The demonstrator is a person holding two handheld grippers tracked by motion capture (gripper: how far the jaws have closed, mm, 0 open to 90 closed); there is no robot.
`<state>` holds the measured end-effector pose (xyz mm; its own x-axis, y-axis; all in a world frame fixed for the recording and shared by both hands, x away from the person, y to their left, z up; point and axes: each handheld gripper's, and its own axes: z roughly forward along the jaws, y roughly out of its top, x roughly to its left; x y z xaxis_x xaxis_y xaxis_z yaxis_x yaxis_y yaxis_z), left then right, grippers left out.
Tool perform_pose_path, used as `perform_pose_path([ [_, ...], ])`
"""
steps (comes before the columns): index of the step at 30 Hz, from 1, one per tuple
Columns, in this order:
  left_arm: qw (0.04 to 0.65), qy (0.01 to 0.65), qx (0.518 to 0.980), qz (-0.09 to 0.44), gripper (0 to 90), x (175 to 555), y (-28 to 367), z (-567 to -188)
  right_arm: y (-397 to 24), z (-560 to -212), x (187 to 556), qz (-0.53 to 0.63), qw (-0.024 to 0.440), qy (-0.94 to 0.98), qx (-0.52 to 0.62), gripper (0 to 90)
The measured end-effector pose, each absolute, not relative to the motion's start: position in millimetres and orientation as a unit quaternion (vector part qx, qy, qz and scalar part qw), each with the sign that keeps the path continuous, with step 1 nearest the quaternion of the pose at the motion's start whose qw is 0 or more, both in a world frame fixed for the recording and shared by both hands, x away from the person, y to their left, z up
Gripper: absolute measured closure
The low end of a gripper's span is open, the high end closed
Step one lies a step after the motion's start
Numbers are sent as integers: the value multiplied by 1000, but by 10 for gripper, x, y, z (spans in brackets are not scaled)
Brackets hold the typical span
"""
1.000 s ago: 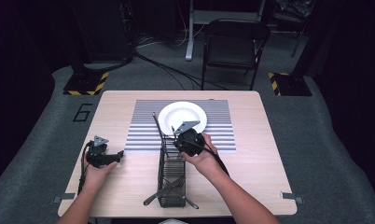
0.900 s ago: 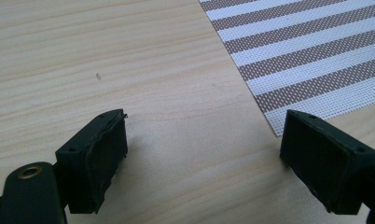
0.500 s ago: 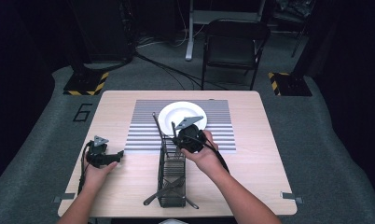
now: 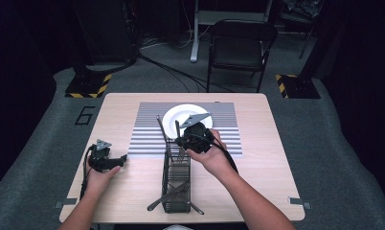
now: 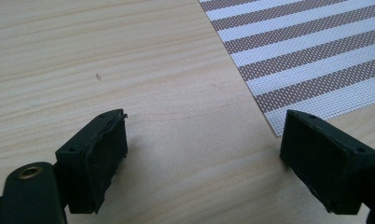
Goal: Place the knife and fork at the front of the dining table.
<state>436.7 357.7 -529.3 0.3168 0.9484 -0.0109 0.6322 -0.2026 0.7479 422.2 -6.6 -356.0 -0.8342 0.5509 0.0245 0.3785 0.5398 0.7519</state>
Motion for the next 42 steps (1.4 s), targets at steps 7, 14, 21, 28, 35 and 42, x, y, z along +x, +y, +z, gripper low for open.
perform_pose_path([
  [7, 335, 535, 739, 236, 144, 4367, 3577, -5293, -133, -3381, 4204, 410, 103, 868, 262, 873],
  [14, 336, 535, 739, 236, 144, 4367, 3577, -5293, -221, -3238, 4213, 418, 102, 863, 264, 873],
  [21, 336, 535, 739, 236, 144, 4367, 3577, -5293, -330, -3131, 4240, 421, 108, 860, 267, 874],
  [28, 336, 535, 739, 236, 144, 4367, 3577, -5294, -474, -3057, 4271, 426, 112, 852, 282, 874],
  [35, 336, 535, 739, 236, 144, 4367, 3577, -5294, -631, -3039, 4318, 425, 121, 846, 300, 873],
  [42, 336, 535, 739, 236, 144, 4367, 3577, -5293, -777, -3127, 4369, 415, 132, 843, 317, 873],
])
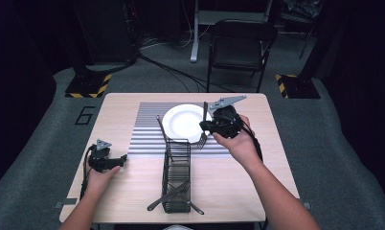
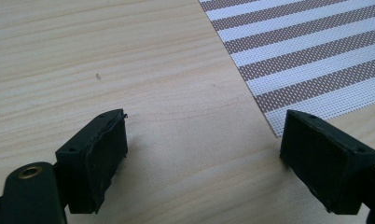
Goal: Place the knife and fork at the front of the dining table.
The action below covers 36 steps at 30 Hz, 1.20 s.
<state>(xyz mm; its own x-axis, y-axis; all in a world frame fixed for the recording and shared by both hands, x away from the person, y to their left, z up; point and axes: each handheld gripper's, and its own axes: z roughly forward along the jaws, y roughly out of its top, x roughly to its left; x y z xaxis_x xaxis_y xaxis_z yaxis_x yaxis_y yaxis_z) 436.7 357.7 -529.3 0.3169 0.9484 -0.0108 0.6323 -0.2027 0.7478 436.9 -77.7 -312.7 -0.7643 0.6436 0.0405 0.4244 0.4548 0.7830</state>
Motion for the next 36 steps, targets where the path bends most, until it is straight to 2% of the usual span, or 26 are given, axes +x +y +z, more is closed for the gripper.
perform_pose_path([
  [36, 336, 535, 739, 236, 144, 4367, 3577, -5294, -1108, -3884, 4906, 350, 142, 831, 409, 873],
])
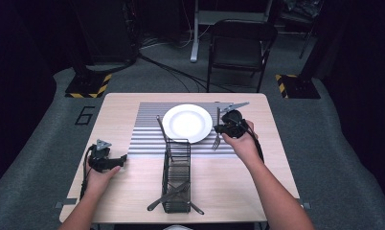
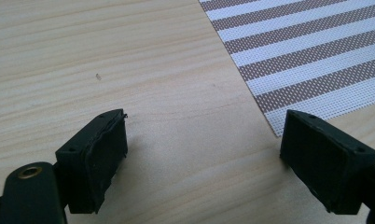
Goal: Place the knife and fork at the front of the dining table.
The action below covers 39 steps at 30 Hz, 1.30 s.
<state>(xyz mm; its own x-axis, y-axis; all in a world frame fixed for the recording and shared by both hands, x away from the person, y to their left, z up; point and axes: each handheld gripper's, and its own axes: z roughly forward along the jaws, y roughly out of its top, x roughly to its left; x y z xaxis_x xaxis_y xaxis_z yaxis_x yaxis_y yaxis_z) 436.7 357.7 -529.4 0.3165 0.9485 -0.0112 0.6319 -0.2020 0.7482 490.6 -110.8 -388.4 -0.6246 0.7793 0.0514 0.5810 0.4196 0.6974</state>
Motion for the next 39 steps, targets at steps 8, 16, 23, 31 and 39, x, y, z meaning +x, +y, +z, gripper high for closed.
perform_pose_path([
  [8, 336, 535, 739, 236, 144, 4367, 3577, -5293, -1145, -4018, 5007, 338, 142, 828, 424, 873],
  [16, 336, 535, 739, 236, 144, 4368, 3577, -5293, -1177, -4149, 5096, 330, 133, 825, 439, 873],
  [23, 336, 535, 739, 235, 144, 4367, 3577, -5293, -1183, -4239, 5191, 324, 124, 824, 448, 873],
  [31, 336, 535, 739, 236, 144, 4368, 3577, -5293, -1197, -4310, 5331, 328, 111, 816, 462, 871],
  [39, 336, 535, 739, 236, 144, 4367, 3577, -5293, -1200, -4355, 5510, 321, 95, 806, 488, 869],
])
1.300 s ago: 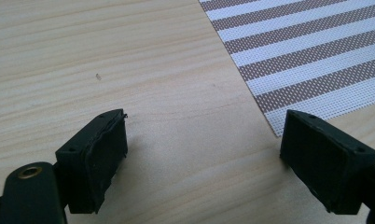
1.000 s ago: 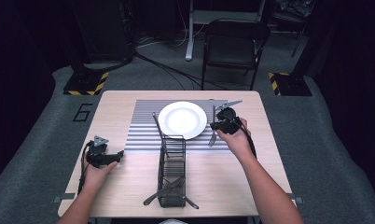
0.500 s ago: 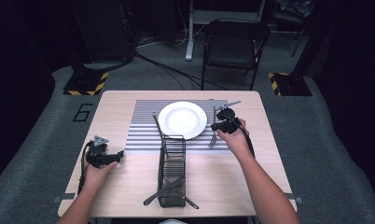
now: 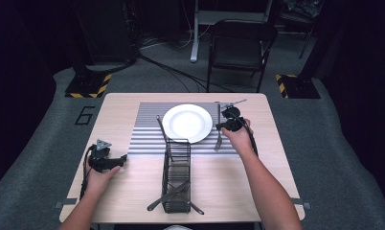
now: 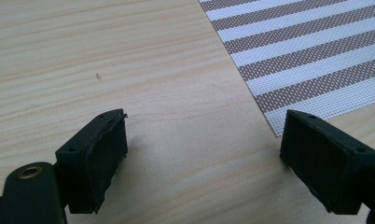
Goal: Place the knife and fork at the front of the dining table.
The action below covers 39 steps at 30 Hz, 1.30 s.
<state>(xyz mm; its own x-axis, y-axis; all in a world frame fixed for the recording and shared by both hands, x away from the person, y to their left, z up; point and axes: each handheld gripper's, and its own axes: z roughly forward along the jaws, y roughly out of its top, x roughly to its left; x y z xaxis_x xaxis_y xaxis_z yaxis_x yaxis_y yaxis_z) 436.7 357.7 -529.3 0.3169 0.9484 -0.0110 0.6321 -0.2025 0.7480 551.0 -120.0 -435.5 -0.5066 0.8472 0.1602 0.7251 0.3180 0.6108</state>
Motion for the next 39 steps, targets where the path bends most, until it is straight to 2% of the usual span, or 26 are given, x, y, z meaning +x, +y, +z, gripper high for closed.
perform_pose_path([
  [20, 339, 535, 737, 236, 145, 4369, 3578, -5297, -1386, -4691, 5951, 330, 25, 727, 602, 860],
  [32, 338, 535, 737, 236, 145, 4368, 3578, -5297, -1385, -4811, 6014, 341, 36, 691, 636, 870],
  [39, 337, 535, 738, 236, 145, 4368, 3579, -5295, -1426, -4902, 6043, 346, 26, 663, 663, 872],
])
